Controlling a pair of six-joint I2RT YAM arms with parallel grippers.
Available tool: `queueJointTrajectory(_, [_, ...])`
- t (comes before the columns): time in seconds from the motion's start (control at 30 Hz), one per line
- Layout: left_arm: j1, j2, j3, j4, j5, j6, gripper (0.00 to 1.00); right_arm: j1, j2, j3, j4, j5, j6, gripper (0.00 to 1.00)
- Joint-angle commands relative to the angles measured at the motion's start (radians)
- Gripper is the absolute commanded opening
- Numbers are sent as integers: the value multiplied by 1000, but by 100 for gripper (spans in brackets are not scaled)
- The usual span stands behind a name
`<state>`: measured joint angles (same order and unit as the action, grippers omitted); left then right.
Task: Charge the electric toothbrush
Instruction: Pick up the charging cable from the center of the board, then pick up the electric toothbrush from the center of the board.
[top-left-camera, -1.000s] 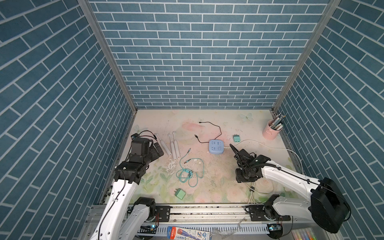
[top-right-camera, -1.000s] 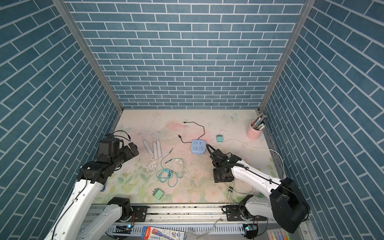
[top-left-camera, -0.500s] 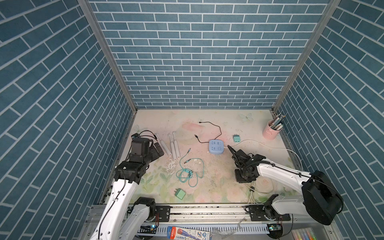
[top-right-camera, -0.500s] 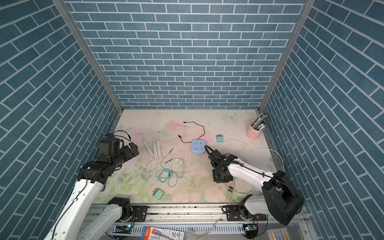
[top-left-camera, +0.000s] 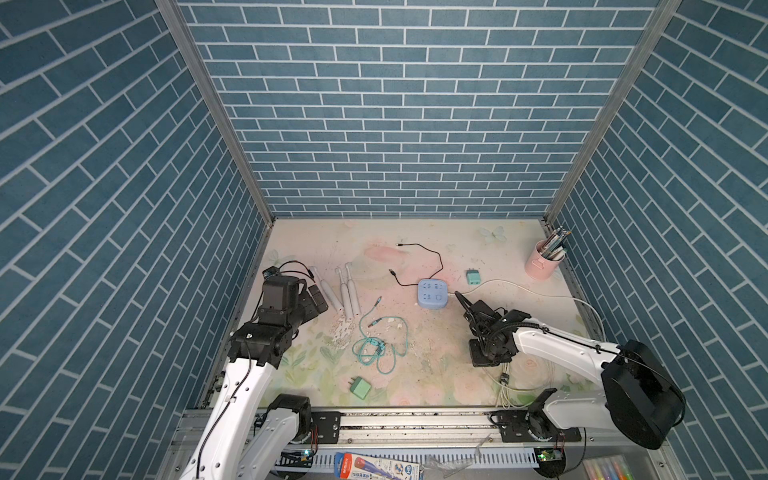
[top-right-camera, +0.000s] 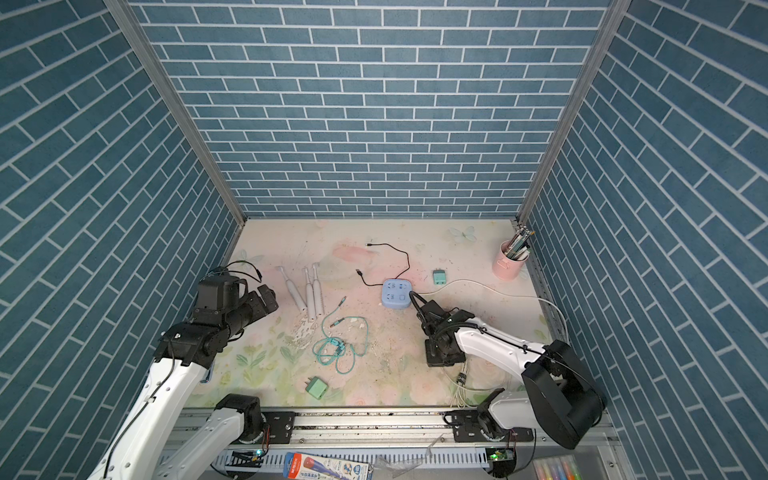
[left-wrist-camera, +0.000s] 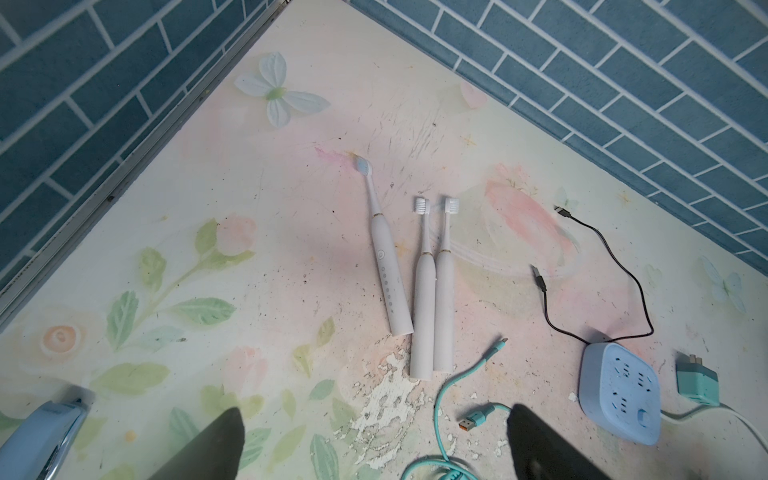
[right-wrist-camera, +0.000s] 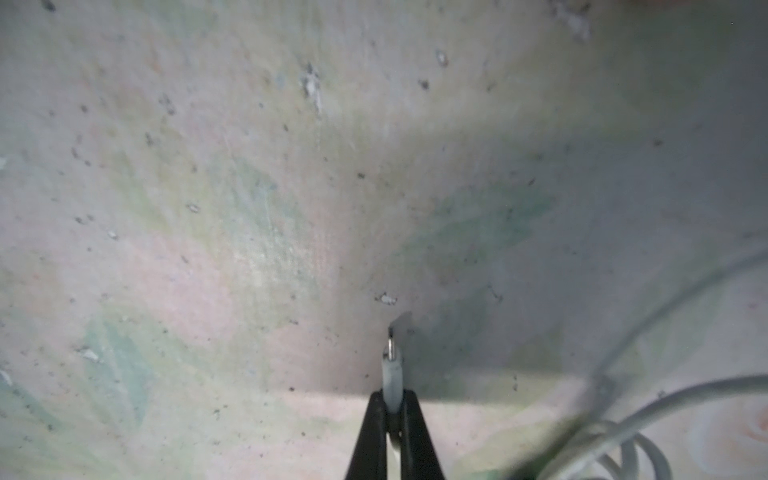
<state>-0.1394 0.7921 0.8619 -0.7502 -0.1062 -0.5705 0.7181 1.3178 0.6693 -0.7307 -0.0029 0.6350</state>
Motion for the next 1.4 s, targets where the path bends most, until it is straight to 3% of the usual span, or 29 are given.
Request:
queueJointTrajectory(0.0, [6, -3, 9, -9, 0, 4, 100, 3, -33, 99, -45, 49, -34, 0])
queueJointTrajectory(0.2, [8, 29, 23, -33, -16, -5, 100, 3, 8, 390, -94, 129, -175, 0])
queueJointTrajectory(0.53, [8, 145, 95, -88, 18, -18, 100, 14, 143, 890, -105, -72, -340, 0])
queueJointTrajectory(0.73, [9, 208, 127, -84, 67, -49, 100, 79, 273, 1276, -214, -59, -430, 0])
queueJointTrajectory(0.83, [9, 244, 137, -61, 119, -80, 100, 125, 304, 1386, -230, -40, -474, 0])
queueJointTrajectory(0.97, [9, 321, 149, -24, 184, -120, 100, 175, 259, 1271, -104, -75, -491, 0])
queueJointTrajectory(1.1, [5, 436, 179, 23, 259, -166, 100, 179, 143, 937, 136, -134, -456, 0])
queueJointTrajectory(1.37, [-82, 673, 337, 27, 209, -227, 100, 181, -11, 507, 426, -255, -425, 0])
